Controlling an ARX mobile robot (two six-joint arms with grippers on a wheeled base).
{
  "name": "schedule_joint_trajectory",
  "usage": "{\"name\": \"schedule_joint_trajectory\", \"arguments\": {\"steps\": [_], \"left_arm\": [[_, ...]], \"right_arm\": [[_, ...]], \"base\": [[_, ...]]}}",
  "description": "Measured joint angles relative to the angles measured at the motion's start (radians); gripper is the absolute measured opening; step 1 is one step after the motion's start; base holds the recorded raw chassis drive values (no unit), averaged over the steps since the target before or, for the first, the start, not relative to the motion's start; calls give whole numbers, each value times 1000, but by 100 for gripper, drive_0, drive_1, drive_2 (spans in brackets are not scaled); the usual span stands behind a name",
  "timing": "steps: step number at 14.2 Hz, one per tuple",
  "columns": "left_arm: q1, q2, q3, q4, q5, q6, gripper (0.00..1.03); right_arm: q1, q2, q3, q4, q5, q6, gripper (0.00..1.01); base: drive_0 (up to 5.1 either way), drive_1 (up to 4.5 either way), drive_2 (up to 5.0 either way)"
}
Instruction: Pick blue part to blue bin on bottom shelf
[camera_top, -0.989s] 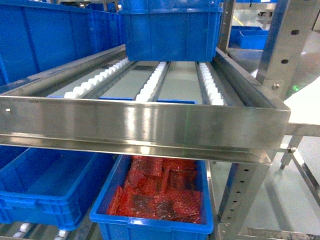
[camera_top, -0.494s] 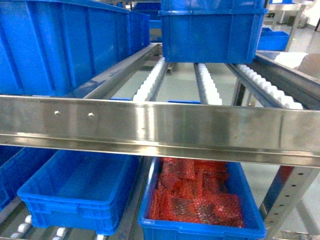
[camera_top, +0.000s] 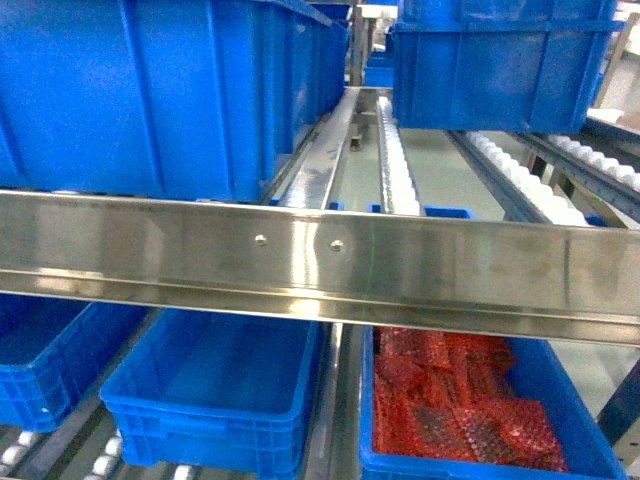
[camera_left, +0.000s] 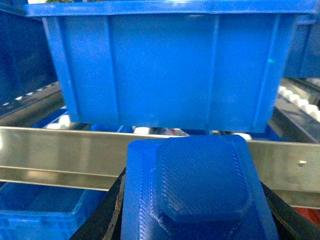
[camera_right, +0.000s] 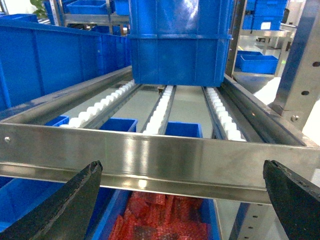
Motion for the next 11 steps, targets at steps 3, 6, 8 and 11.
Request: {"name": "schedule_joint_trajectory", "arguments": {"steps": [3, 6, 8, 11], "left_arm": [[3, -1, 0, 3, 5, 0, 44], [0, -1, 0, 2, 5, 0, 44], [0, -1, 0, 2, 5, 0, 44], [0, -1, 0, 2, 5, 0, 44]], "right_arm": [[0, 0, 0, -5, 1, 0, 98], [0, 0, 0, -6, 2, 0, 98], [0, 0, 0, -5, 1, 0, 98], [0, 0, 0, -5, 1, 0, 98]], "base": [[-504, 237, 237], [-504, 237, 237], [0, 0, 0], [0, 0, 0]]}}
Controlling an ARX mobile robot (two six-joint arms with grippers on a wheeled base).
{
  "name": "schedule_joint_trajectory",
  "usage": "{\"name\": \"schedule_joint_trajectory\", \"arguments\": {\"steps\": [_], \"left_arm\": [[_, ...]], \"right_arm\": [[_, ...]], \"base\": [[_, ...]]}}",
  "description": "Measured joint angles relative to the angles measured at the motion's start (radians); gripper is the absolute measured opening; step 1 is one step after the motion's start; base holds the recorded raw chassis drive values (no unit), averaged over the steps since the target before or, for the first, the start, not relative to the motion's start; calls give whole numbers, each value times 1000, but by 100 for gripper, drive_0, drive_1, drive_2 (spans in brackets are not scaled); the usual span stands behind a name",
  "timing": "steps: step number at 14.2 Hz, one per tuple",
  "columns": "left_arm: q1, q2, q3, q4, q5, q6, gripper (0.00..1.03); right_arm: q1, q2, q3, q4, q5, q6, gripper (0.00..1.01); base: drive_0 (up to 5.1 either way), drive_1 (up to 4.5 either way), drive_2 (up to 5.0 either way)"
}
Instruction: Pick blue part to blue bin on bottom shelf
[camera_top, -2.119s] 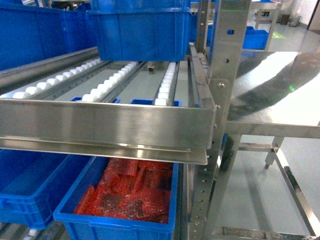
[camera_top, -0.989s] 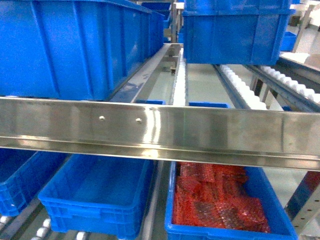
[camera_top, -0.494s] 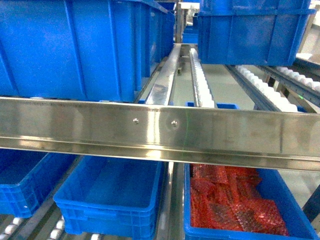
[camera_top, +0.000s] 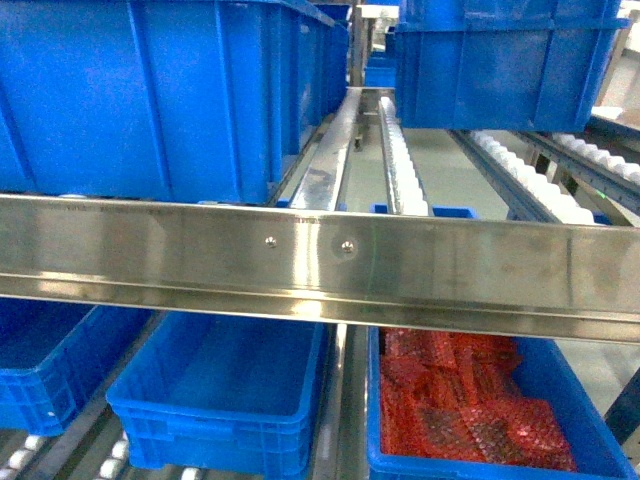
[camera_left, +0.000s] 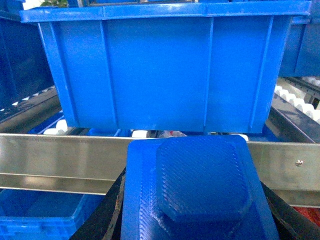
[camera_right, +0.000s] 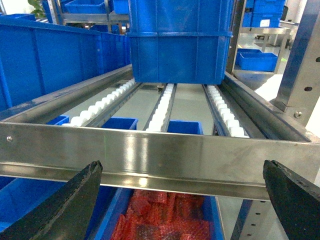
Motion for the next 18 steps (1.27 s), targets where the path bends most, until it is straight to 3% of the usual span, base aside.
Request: {"name": "schedule_joint_trajectory", "arguments": {"steps": [18], "left_arm": [[0, 0, 0, 3, 0, 0, 44]], "right_arm": [[0, 0, 0, 2, 1, 0, 98]], "base": [[0, 0, 0]]}}
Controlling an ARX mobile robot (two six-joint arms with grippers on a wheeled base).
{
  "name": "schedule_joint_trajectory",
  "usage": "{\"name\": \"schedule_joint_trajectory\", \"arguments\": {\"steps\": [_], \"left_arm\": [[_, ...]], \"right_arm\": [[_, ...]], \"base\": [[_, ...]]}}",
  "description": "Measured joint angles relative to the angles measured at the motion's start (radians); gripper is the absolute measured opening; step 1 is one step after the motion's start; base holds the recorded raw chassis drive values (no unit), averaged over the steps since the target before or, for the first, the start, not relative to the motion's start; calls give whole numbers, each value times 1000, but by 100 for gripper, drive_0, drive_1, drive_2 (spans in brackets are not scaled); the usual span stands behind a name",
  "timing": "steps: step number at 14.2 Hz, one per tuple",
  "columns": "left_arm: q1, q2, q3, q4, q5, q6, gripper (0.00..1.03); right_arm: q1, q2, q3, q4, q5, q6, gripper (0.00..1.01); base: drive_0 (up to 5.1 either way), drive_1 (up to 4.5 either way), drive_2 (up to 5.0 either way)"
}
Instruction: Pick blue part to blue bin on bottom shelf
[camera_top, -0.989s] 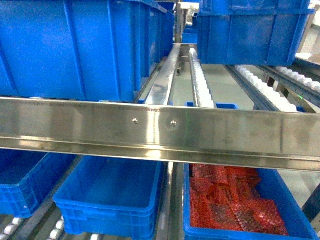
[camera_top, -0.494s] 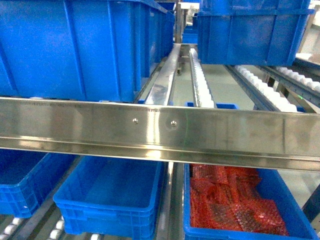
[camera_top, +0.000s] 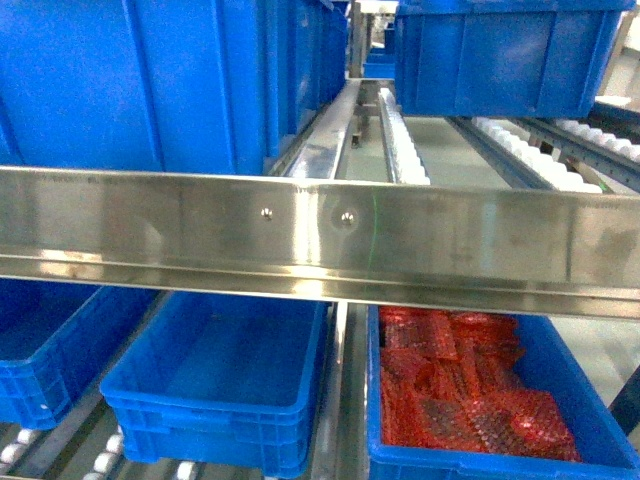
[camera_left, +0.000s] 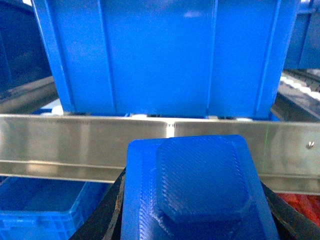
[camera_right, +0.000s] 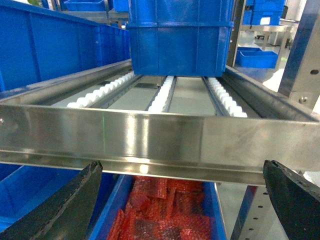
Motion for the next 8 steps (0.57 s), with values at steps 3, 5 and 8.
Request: {"name": "schedule_joint_trajectory", "arguments": {"steps": [3, 5, 8], "left_arm": [[0, 0, 0, -2, 0, 0, 44], [0, 0, 0, -5, -1, 0, 44], [0, 0, 0, -3, 0, 0, 44]], "right_arm": [[0, 0, 0, 0, 2, 0, 98], [0, 0, 0, -2, 2, 1, 98], [0, 0, 0, -3, 2, 0, 98]], "base": [[0, 0, 0], [0, 0, 0], [0, 0, 0]]}}
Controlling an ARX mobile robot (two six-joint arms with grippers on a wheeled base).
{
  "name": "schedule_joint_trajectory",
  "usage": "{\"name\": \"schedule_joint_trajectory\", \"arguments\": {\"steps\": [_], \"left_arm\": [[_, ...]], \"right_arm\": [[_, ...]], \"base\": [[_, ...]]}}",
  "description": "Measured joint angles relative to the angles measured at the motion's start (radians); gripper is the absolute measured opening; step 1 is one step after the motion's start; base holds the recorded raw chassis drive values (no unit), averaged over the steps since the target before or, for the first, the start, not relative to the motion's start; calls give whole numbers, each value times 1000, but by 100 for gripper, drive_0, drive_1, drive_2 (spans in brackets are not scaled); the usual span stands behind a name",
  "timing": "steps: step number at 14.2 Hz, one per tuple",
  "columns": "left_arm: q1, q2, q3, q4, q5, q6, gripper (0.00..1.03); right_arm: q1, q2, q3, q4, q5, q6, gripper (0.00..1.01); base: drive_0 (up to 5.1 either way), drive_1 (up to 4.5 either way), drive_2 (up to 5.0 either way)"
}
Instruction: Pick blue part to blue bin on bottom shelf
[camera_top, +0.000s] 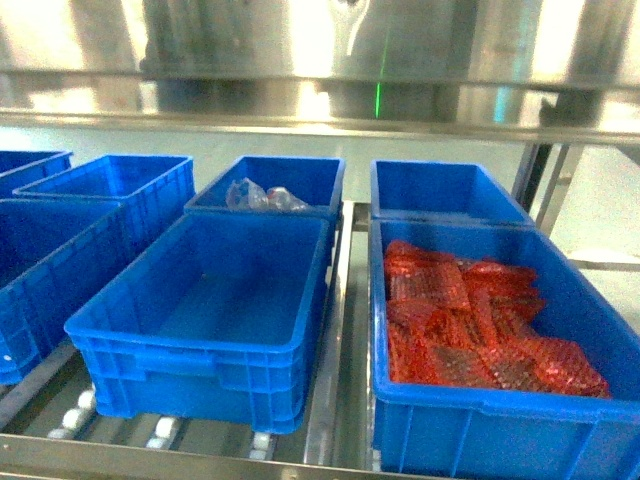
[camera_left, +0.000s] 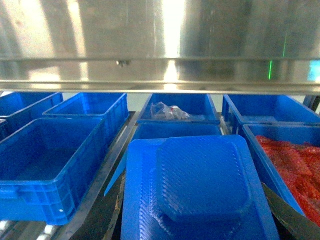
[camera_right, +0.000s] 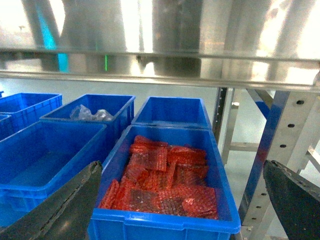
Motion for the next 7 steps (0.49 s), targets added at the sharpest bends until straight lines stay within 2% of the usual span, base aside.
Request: {"name": "schedule_joint_trajectory", "arguments": {"steps": [7], "left_arm": [[0, 0, 0, 0, 0, 0, 44]], "right_arm": [[0, 0, 0, 1, 0, 0, 98]], "base": [[0, 0, 0]]}}
